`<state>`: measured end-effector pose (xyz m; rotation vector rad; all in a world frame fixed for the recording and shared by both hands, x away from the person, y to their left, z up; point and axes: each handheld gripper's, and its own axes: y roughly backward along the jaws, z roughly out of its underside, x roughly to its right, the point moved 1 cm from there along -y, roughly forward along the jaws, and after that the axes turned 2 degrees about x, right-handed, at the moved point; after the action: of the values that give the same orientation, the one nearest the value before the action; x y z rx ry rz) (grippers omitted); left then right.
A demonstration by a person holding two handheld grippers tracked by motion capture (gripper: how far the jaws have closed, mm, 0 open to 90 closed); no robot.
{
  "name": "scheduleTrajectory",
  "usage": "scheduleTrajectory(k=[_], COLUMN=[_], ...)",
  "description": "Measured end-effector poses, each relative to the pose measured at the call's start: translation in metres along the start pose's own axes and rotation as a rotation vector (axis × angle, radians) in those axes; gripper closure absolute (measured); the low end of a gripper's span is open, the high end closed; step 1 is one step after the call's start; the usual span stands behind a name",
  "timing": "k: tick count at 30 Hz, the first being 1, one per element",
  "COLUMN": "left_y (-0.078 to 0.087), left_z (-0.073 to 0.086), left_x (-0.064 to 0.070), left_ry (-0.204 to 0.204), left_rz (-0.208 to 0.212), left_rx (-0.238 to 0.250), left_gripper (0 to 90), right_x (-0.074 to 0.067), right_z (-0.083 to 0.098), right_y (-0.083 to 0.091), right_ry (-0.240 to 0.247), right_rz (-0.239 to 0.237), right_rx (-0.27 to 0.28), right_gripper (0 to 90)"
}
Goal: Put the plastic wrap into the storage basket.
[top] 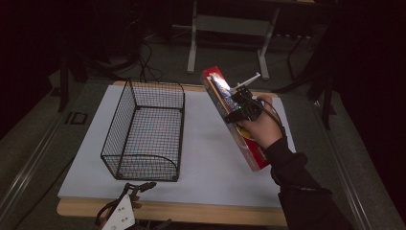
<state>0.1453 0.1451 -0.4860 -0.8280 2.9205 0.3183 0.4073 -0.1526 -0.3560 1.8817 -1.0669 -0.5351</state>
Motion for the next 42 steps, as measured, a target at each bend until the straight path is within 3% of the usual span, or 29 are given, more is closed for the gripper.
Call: scheduleTrajectory(k=[13,22,34,37,42], left_y=[0.0,0.0,0.001,0.001,0.001], left_z=[0.0,0.0,0.0,0.0,0.0], left_x=[0.0,0.001,0.001,0.001,0.002], left_ry=[-0.001,-0.009,-0.008,-0.007,-0.013], left_rz=[0.001,-0.003,0.0,0.002,0.004], left_rx=[0.002,-0.006,-0.003,-0.003,-0.004], left_gripper=[1.2,1.2,1.2,1.2,1.2], right_x=[-0.047,-0.074,-0.119,-0.131,-0.145], right_z=[-0.04,-0.069,-0.099,-0.104,-0.109], right_y=[0.011,0.015,0.003,0.001,-0.008], right_ry=[0.049,0.026,0.03,0.058,0.056], right_rz=[0.021,-0.012,-0.037,-0.022,-0.041], right_rx=[0.092,0.151,0.197,0.204,0.21], right_gripper=[39.1,39.2,39.2,39.2,39.2])
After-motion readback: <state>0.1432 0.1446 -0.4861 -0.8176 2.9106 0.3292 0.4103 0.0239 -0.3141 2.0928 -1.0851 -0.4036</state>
